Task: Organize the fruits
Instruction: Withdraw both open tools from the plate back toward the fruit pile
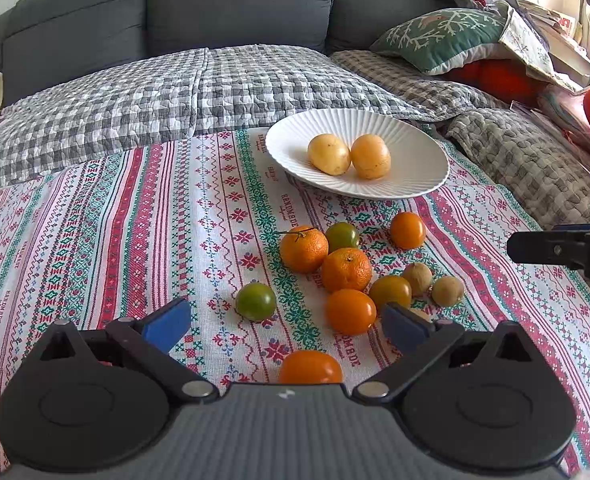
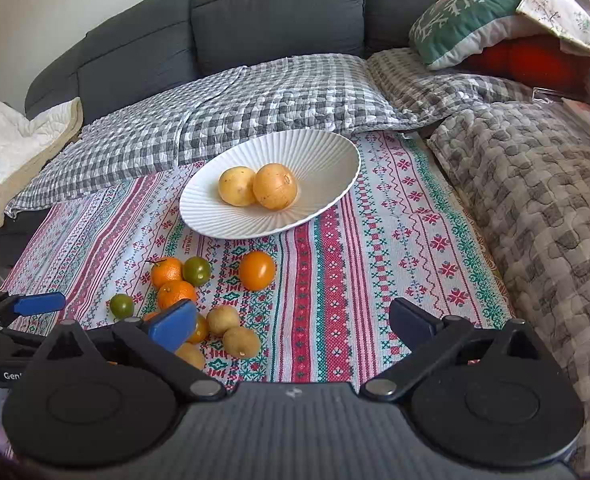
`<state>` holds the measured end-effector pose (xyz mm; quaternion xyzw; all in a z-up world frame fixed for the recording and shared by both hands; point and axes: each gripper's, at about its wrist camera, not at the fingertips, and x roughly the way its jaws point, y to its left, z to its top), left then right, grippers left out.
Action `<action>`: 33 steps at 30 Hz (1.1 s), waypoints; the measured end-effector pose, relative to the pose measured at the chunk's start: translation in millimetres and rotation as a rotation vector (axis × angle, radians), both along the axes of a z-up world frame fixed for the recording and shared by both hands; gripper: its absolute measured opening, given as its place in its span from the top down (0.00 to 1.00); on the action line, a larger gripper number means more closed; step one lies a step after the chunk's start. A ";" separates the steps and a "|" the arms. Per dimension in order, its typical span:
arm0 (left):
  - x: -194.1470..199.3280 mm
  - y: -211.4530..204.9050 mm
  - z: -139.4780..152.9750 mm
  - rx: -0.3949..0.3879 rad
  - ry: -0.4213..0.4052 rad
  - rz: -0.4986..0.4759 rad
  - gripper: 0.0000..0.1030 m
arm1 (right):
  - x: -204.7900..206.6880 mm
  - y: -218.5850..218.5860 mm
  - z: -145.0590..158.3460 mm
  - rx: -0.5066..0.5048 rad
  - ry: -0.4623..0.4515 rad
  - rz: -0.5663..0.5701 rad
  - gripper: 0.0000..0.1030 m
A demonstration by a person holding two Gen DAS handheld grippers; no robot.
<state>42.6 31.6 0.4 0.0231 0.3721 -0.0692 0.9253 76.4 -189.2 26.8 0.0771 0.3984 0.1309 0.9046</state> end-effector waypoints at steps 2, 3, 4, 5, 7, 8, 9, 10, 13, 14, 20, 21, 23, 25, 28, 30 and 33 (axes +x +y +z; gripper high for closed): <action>-3.0 4.1 -3.4 -0.015 0.000 0.002 0.06 | -4.3 3.5 -4.8 -0.012 -0.002 0.013 0.00; -4.7 5.8 -5.1 -0.021 0.000 0.003 0.06 | -6.2 5.5 -7.3 -0.021 -0.006 0.020 0.00; -6.0 6.9 -6.4 -0.025 -0.001 0.002 0.06 | -8.3 7.4 -9.5 -0.035 -0.013 0.027 0.00; -8.9 8.2 -8.1 -0.030 -0.005 -0.003 0.06 | -10.9 9.8 -11.7 -0.053 -0.023 0.034 0.00; -13.7 8.6 -12.2 -0.035 -0.015 -0.020 0.06 | -16.4 14.6 -15.9 -0.092 -0.045 0.057 0.00; -16.2 8.1 -15.1 -0.031 -0.016 -0.032 0.06 | -19.0 16.8 -17.6 -0.107 -0.053 0.072 0.00; -17.7 7.1 -17.3 -0.024 -0.017 -0.041 0.06 | -21.5 18.9 -19.4 -0.118 -0.059 0.086 0.00; -20.4 5.8 -19.8 -0.014 -0.018 -0.053 0.06 | -23.8 21.1 -21.4 -0.124 -0.062 0.102 0.00; -24.6 2.7 -24.5 0.001 -0.020 -0.080 0.06 | -29.6 28.9 -28.0 -0.134 -0.060 0.150 0.00; -24.6 2.2 -26.0 0.004 -0.016 -0.091 0.06 | -31.0 32.1 -30.2 -0.141 -0.059 0.165 0.00; -20.4 4.0 -32.2 -0.018 0.027 -0.098 0.12 | -35.6 51.3 -39.4 -0.169 -0.043 0.258 0.01; -20.1 4.1 -32.8 -0.023 0.033 -0.100 0.13 | -35.5 53.5 -40.5 -0.170 -0.039 0.269 0.02; -19.5 3.3 -34.4 -0.028 0.049 -0.107 0.24 | -35.8 57.6 -42.7 -0.170 -0.030 0.292 0.05; -20.0 1.8 -34.7 -0.019 0.051 -0.111 0.28 | -36.6 60.9 -44.0 -0.171 -0.026 0.315 0.09; -19.4 1.1 -33.7 -0.026 0.055 -0.125 0.36 | -37.5 64.9 -44.8 -0.176 -0.025 0.336 0.15; -18.4 1.4 -33.2 -0.042 0.062 -0.130 0.40 | -37.0 66.9 -44.8 -0.177 -0.025 0.343 0.18; -18.2 0.5 -33.1 -0.047 0.065 -0.135 0.48 | -34.6 69.2 -43.9 -0.172 -0.023 0.346 0.25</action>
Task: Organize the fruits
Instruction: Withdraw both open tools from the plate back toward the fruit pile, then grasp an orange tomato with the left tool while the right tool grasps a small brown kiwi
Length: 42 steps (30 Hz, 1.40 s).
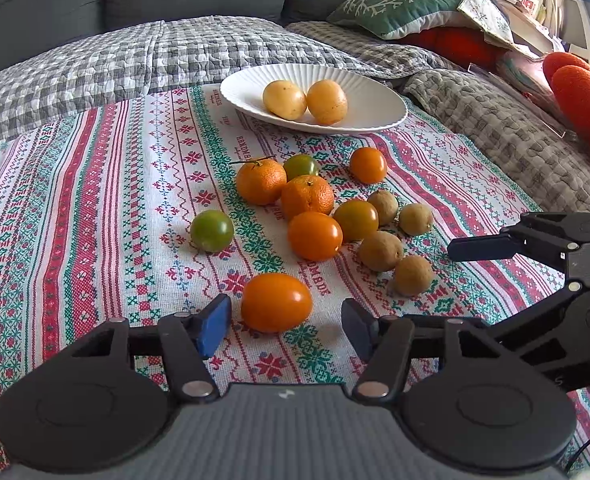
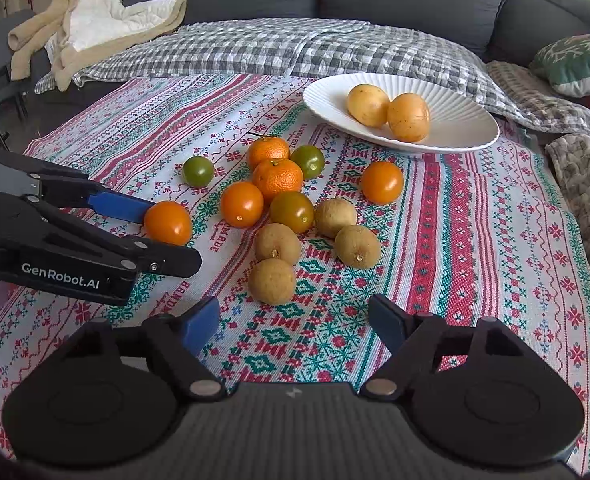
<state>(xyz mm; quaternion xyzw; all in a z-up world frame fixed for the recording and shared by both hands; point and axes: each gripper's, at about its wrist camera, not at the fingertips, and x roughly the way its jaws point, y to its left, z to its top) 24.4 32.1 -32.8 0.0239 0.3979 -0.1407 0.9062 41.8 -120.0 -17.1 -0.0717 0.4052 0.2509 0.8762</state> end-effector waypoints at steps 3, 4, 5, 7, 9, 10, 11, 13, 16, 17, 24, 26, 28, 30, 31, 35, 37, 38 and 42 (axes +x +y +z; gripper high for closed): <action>0.3 0.0 -0.2 -0.004 0.000 0.008 0.54 | 1.0 2.3 0.8 0.006 0.003 0.011 0.33; 0.7 0.4 0.1 -0.009 0.003 0.014 0.56 | 1.2 3.0 1.1 0.006 0.002 0.015 0.36; 1.0 0.9 0.4 -0.016 0.006 0.017 0.57 | 1.5 3.9 1.3 0.007 0.002 0.019 0.39; 1.5 1.5 0.9 -0.022 0.008 0.026 0.60 | 1.5 4.7 1.9 0.008 0.000 0.023 0.45; 1.5 1.5 1.3 -0.024 0.010 0.036 0.64 | 2.1 5.2 2.7 0.009 -0.002 0.022 0.51; 1.8 1.7 1.5 -0.025 0.013 0.038 0.68 | 2.5 5.2 3.1 0.012 -0.002 0.020 0.55; 2.0 1.6 1.7 -0.028 0.016 0.042 0.70 | 3.0 5.1 3.6 0.015 -0.001 0.019 0.59; 2.3 1.2 2.3 -0.031 0.021 0.047 0.70 | 3.7 4.8 4.8 0.022 0.000 0.018 0.66; 2.6 -0.9 3.2 -0.026 0.025 0.048 0.70 | 3.6 4.6 6.9 0.043 0.006 0.024 0.76; 3.1 -1.8 3.6 -0.027 0.028 0.047 0.70 | 3.5 4.9 7.6 0.049 0.009 0.028 0.78; 4.6 -4.9 11.8 -0.041 0.019 0.033 0.70 | 5.1 4.1 12.9 0.078 0.023 0.033 0.78; 5.3 -5.1 15.2 -0.045 0.012 0.034 0.70 | 6.7 1.2 16.3 0.089 0.019 0.024 0.78; 6.8 -5.0 19.4 -0.053 0.004 0.037 0.70 | 9.4 -2.2 19.9 0.100 0.014 0.011 0.78; 10.0 -6.2 24.3 -0.060 -0.005 0.040 0.70 | 13.4 -7.5 25.0 0.113 0.004 -0.010 0.78; 11.4 -7.0 26.5 -0.062 -0.009 0.040 0.70 | 16.0 -10.0 27.3 0.120 -0.001 -0.022 0.78; 18.4 -12.7 37.0 -0.067 -0.039 0.041 0.70 | 29.5 -22.1 35.6 0.143 -0.019 -0.075 0.78; 22.1 -15.7 41.0 -0.071 -0.048 0.042 0.70 | 37.8 -28.8 39.4 0.151 -0.030 -0.105 0.78; 24.7 -18.0 42.8 -0.073 -0.052 0.042 0.70 | 41.7 -31.8 41.6 0.157 -0.034 -0.119 0.78; 35.6 -26.3 47.8 -0.079 -0.064 0.041 0.70 | 55.8 -42.7 50.2 0.191 -0.045 -0.162 0.78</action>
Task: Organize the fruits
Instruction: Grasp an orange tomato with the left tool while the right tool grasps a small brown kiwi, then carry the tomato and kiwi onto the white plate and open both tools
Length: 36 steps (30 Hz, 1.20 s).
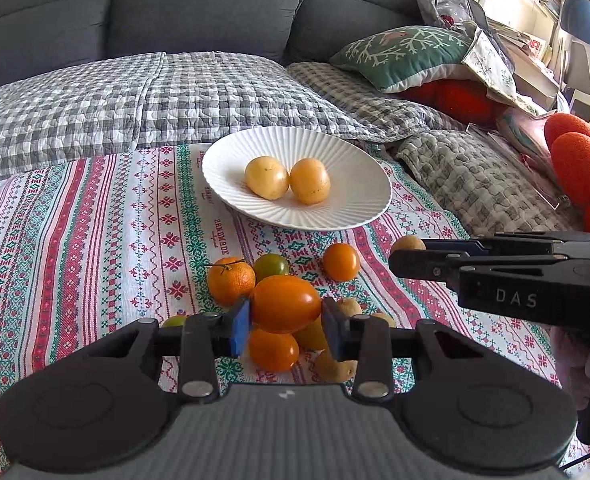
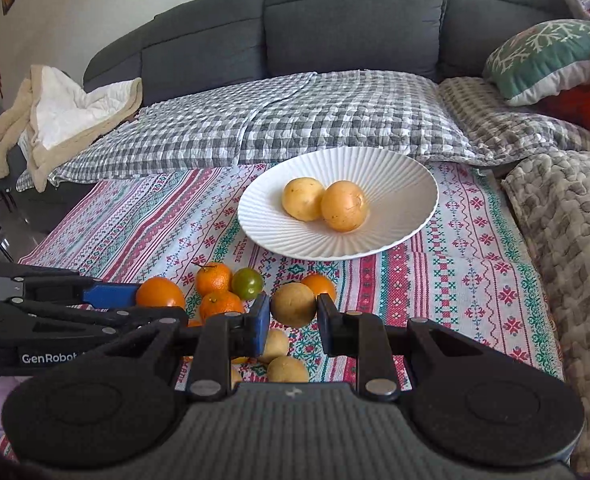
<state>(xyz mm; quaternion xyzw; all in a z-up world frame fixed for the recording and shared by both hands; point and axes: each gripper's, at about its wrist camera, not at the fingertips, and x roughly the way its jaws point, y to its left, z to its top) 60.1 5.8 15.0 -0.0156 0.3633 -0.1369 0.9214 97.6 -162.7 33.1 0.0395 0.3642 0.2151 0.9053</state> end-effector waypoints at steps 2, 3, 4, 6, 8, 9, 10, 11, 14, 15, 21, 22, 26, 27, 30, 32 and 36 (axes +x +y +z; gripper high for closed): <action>4.4 -4.1 1.9 0.004 -0.009 0.002 0.70 | 7.1 -4.3 3.0 0.012 -0.006 -0.019 0.78; 6.8 -6.7 2.7 0.005 -0.014 0.002 0.70 | 10.4 -5.9 3.9 0.017 -0.008 -0.028 0.78; 10.6 -8.9 3.9 0.006 -0.021 0.004 0.70 | 13.5 -7.5 4.8 0.021 -0.008 -0.036 0.78; 16.0 -12.9 6.5 0.005 -0.034 0.011 0.70 | 20.3 -10.1 7.5 0.027 -0.014 -0.050 0.78; 21.9 -16.1 9.9 -0.003 -0.041 0.023 0.70 | 26.8 -12.4 10.7 0.034 -0.026 -0.059 0.78; 25.5 -17.6 11.1 -0.011 -0.042 0.023 0.70 | 29.6 -13.7 12.2 0.038 -0.033 -0.063 0.78; 29.2 -19.7 11.4 -0.011 -0.044 0.019 0.70 | 32.2 -14.3 12.9 0.041 -0.038 -0.062 0.78; 33.6 -22.7 11.5 -0.001 -0.046 0.013 0.70 | 35.0 -14.7 13.5 0.034 -0.045 -0.059 0.78; 47.6 -30.3 9.3 0.034 -0.058 -0.018 0.70 | 44.6 -16.1 16.2 0.010 -0.088 -0.029 0.78; 52.8 -32.1 8.1 0.044 -0.062 -0.026 0.70 | 49.8 -18.5 16.2 0.022 -0.085 -0.022 0.78; 87.5 -38.1 -4.6 0.059 -0.052 -0.049 0.70 | 76.8 -28.9 2.1 0.030 -0.052 0.013 0.78; 91.4 -38.9 -5.8 0.063 -0.052 -0.051 0.70 | 80.9 -29.5 -2.7 0.026 -0.041 0.017 0.78; 106.0 -44.0 -12.6 0.103 -0.062 -0.083 0.70 | 89.5 -28.3 -13.5 0.005 -0.026 0.040 0.78; 109.2 -45.1 -14.4 0.112 -0.061 -0.090 0.70 | 91.7 -27.7 -15.0 0.000 -0.025 0.047 0.78; 116.6 -46.5 -18.9 0.133 -0.055 -0.103 0.70 | 98.2 -25.5 -19.2 -0.005 -0.020 0.064 0.78; 120.9 -46.3 -21.8 0.142 -0.044 -0.102 0.70 | 101.9 -23.4 -22.7 -0.016 -0.016 0.074 0.78; 125.1 -45.4 -25.9 0.157 -0.034 -0.090 0.70 | 107.3 -19.1 -28.6 -0.036 -0.009 0.082 0.78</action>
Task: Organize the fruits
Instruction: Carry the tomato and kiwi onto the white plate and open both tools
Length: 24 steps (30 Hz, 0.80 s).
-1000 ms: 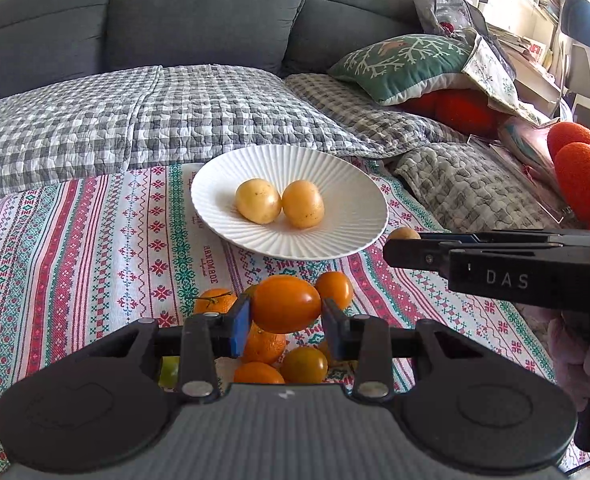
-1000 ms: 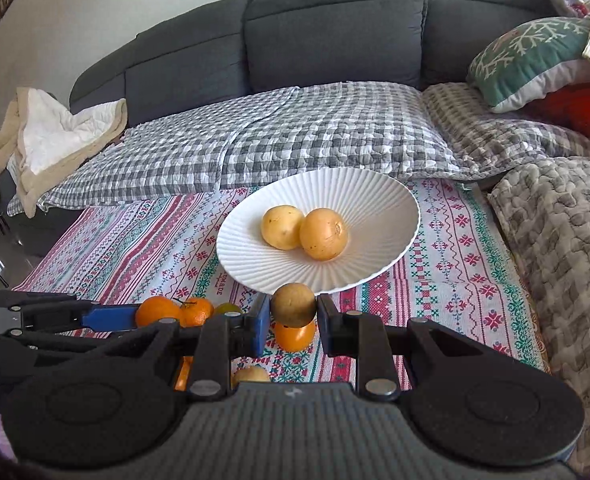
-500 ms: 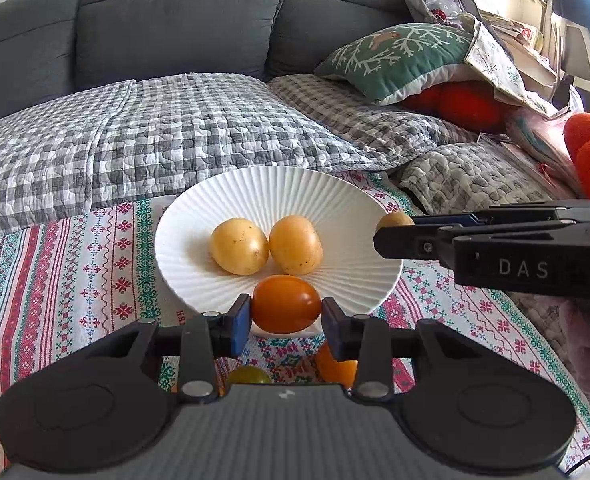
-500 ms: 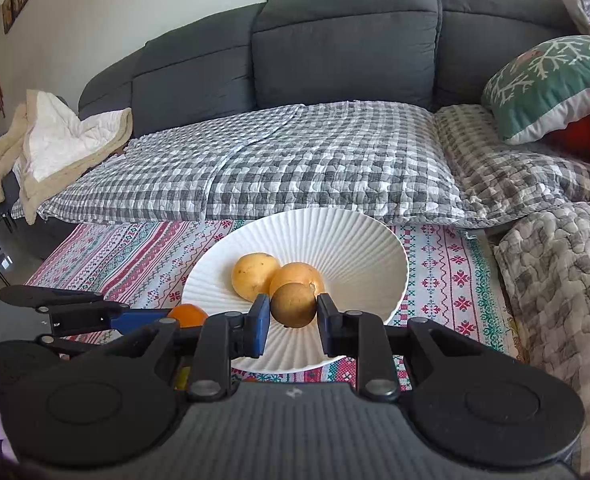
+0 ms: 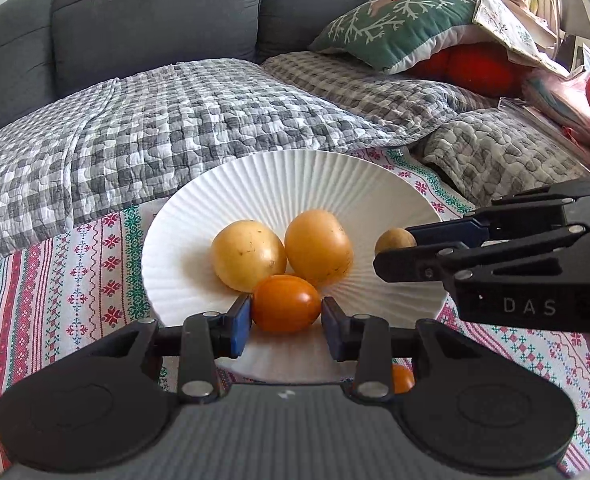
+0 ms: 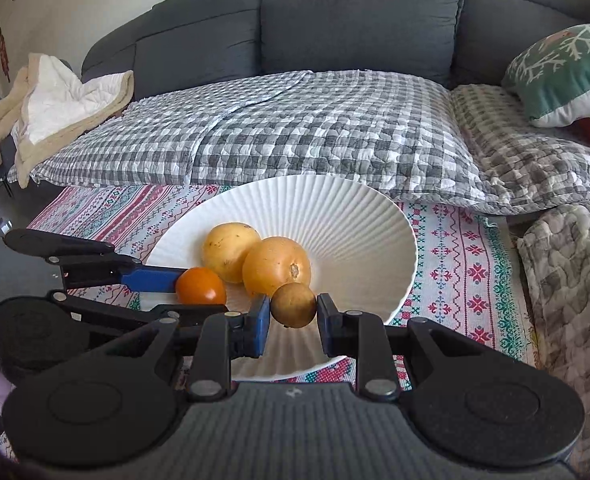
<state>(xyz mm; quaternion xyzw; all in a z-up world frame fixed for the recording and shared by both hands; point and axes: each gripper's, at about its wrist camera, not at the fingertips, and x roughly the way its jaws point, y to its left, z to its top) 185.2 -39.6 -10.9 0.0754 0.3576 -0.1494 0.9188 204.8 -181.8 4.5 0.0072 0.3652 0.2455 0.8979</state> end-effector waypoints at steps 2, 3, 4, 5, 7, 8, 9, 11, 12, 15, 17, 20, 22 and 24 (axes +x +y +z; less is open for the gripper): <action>1.5 -0.5 -0.2 0.001 0.002 -0.001 0.70 | 1.5 1.2 -2.2 -0.002 0.004 -0.001 0.78; 1.8 -1.2 -0.2 0.006 0.000 -0.003 0.70 | 1.9 1.9 -3.3 -0.004 0.005 0.001 0.78; 1.6 -2.0 -0.2 0.011 -0.001 -0.005 0.70 | 1.9 2.7 -4.6 -0.008 0.007 0.002 0.78; 1.9 -2.9 -0.4 0.017 -0.002 -0.006 0.70 | 2.1 3.6 -5.8 -0.014 0.009 0.002 0.78; 3.1 -4.1 -0.7 0.022 0.000 -0.004 0.70 | 1.1 4.5 -7.0 -0.021 0.004 0.005 0.78; 3.6 -4.3 -0.9 0.024 0.001 -0.003 0.70 | 0.9 4.6 -6.8 -0.021 0.004 0.004 0.78; 4.0 -4.3 -0.9 0.025 0.003 -0.002 0.70 | 1.3 4.3 -6.5 -0.018 0.006 0.002 0.78; 4.0 -4.6 -0.8 0.030 0.004 -0.001 0.70 | 1.2 3.5 -5.4 -0.012 0.005 0.001 0.76; 4.0 -4.8 -0.7 0.033 0.005 -0.001 0.70 | 0.9 3.4 -4.9 -0.013 0.004 0.001 0.75; 3.6 -5.3 -0.1 0.043 0.008 -0.002 0.69 | -0.6 1.0 -2.8 -0.014 -0.002 -0.005 0.73; 2.2 -4.8 0.7 0.044 0.010 0.000 0.63 | -1.8 -2.2 -0.6 -0.008 -0.004 -0.014 0.68; -2.0 -3.6 3.9 0.034 0.013 0.006 0.52 | -5.3 -8.0 4.4 -0.003 -0.005 -0.030 0.62; -7.6 -3.6 7.5 0.030 0.006 0.005 0.47 | -9.2 -10.4 8.3 -0.003 -0.009 -0.034 0.56; -13.4 -4.1 11.2 0.032 -0.002 0.002 0.44 | -14.7 -13.1 13.2 -0.001 -0.016 -0.041 0.50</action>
